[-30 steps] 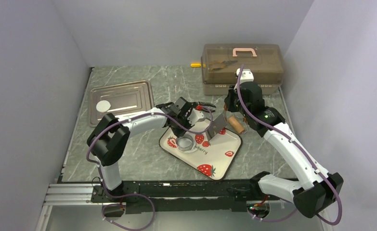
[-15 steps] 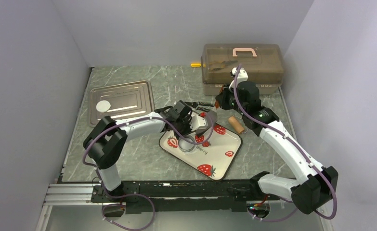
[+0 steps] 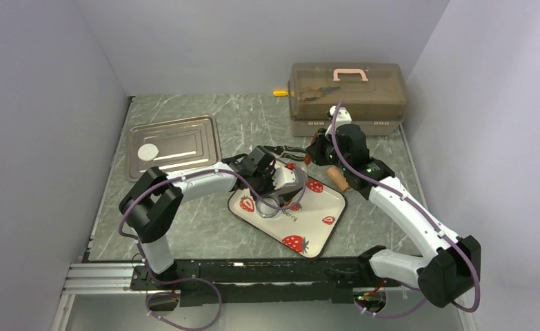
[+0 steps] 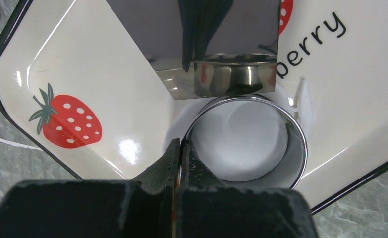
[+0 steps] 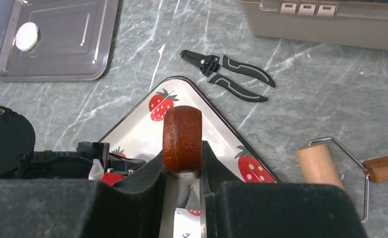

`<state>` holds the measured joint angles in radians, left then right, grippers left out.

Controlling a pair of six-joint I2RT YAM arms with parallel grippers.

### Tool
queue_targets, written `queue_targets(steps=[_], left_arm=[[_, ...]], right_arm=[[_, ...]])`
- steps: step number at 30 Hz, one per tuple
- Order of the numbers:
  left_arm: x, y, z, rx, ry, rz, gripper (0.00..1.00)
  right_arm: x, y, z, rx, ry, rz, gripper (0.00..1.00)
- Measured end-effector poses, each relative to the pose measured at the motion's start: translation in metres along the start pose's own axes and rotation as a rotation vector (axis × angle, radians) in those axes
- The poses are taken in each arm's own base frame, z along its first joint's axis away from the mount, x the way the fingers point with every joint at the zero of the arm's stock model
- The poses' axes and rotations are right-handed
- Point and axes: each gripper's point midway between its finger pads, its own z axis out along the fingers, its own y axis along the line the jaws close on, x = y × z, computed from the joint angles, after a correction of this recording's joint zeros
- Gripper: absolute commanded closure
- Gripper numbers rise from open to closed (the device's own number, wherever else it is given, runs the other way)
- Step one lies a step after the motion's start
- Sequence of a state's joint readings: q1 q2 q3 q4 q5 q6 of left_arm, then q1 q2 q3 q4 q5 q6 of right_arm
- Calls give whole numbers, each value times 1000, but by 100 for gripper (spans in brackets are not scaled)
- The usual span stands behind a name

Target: Roll out the dumpling wrappers from the dough

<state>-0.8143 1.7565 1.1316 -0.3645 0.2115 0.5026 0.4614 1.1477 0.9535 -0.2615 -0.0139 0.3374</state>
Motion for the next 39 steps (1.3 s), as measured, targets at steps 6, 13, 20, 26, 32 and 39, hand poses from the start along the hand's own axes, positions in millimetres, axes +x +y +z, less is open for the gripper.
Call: queue_targets(steps=[6, 13, 20, 26, 32, 39], left_arm=[[0, -1, 0, -1, -1, -17, 100], [0, -1, 0, -2, -4, -22, 100], [-1, 0, 0, -8, -13, -12, 100], [-4, 1, 3, -17, -36, 5, 100], [-3, 3, 2, -32, -31, -3, 100], [-3, 4, 2, -45, -23, -7, 100]], right_arm=[[7, 7, -5, 22, -17, -13, 100], [9, 14, -7, 86, -52, -95, 100], [8, 4, -12, 155, -65, -135, 100], [-10, -28, -26, 278, -107, -189, 100], [-19, -55, -41, 377, -92, -235, 100], [-12, -24, -43, 211, -46, -161, 100]])
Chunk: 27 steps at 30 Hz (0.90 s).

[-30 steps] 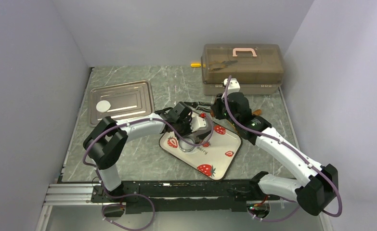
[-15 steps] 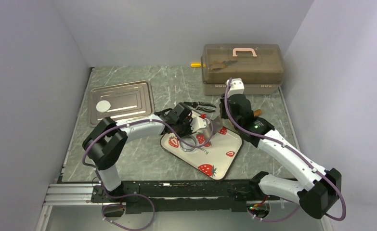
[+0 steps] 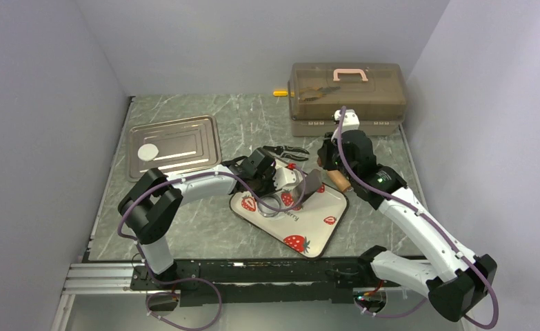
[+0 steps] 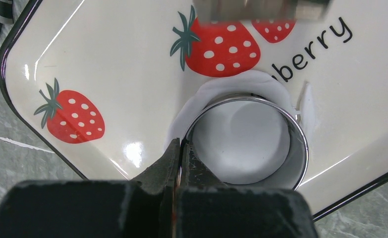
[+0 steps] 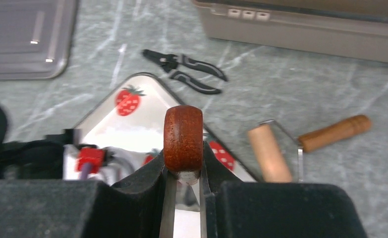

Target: Roll out the dumpling wrappers from the dough

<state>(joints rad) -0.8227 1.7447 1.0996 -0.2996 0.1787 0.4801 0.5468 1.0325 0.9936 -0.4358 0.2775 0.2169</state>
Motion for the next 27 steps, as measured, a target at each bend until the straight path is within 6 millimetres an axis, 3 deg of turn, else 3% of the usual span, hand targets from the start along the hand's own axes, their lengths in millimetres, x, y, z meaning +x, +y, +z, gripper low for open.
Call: queue_targets(steps=[6, 12, 14, 20, 27], left_arm=[[0, 0, 0, -1, 0, -12, 100], [0, 0, 0, -6, 2, -28, 100], [0, 0, 0, -8, 4, -29, 100], [1, 0, 0, -11, 3, -31, 100], [1, 1, 0, -15, 3, -34, 100]], right_arm=[[-11, 29, -13, -141, -47, 163, 100], [13, 52, 0, -168, 16, 200, 100], [11, 55, 1, -163, 0, 204, 100], [9, 52, -6, -172, 9, 246, 100], [-9, 30, -15, -111, -10, 276, 100]])
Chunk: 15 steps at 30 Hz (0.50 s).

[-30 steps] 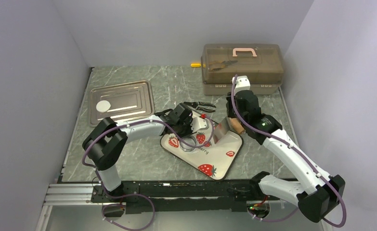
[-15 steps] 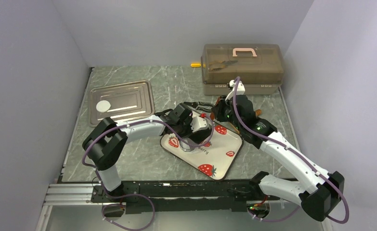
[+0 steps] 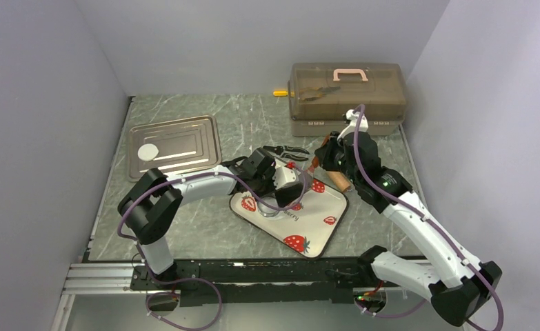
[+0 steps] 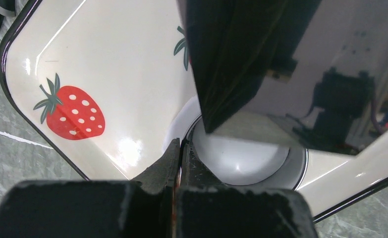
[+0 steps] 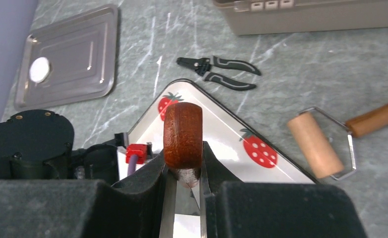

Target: Roll out the dumpling wrappers from the dough

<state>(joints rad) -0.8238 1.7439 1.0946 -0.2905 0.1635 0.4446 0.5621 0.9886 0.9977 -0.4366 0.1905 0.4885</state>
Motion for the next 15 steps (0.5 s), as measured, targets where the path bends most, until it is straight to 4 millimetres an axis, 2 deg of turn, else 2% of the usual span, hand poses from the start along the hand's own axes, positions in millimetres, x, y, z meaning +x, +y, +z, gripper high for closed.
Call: queue_targets(steps=[4, 8, 10, 15], left_arm=[[0, 0, 0, -2, -2, -6, 100], [0, 0, 0, -5, -4, -13, 100], [0, 0, 0, -6, -5, -15, 100], [0, 0, 0, -7, -6, -16, 100]], right_arm=[[-5, -15, -10, 67, -25, -18, 100], [-6, -21, -10, 95, -37, -28, 100], [0, -22, -5, 95, -31, -25, 100], [29, -30, 14, 118, 38, -24, 100]])
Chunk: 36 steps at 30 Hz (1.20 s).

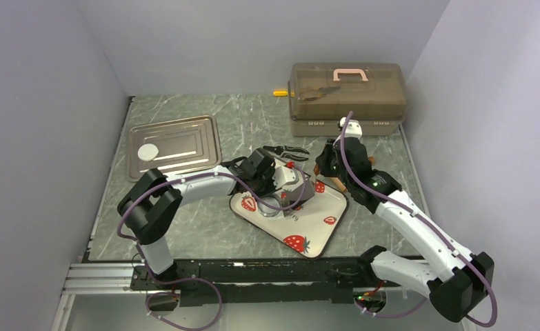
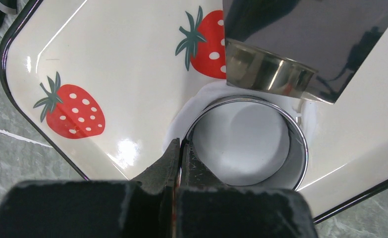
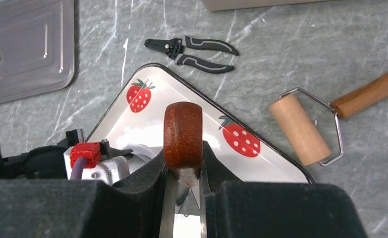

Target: Roll out the dumpling wrappers from the dough

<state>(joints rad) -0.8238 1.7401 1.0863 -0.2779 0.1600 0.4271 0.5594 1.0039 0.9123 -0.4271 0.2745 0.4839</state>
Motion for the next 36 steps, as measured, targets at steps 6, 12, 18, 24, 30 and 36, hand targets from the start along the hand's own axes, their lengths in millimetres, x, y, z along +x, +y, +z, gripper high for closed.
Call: queue_targets(steps=[6, 12, 18, 24, 30, 36], left_arm=[[0, 0, 0, 0, 0, -3, 100], [0, 0, 0, -1, 0, -7, 100], [0, 0, 0, -1, 0, -12, 100], [2, 1, 0, -7, 7, -5, 100], [3, 3, -1, -19, 8, 15, 100], [2, 4, -1, -23, 7, 32, 100]], right_arm=[[1, 2, 6, -6, -13, 10, 100], [2, 2, 9, -8, -24, 41, 100], [4, 11, 14, -26, -93, 10, 100], [2, 44, 13, -24, -172, -212, 100], [-6, 33, 11, 54, -210, -289, 100], [-19, 9, 8, 132, -234, -328, 100]])
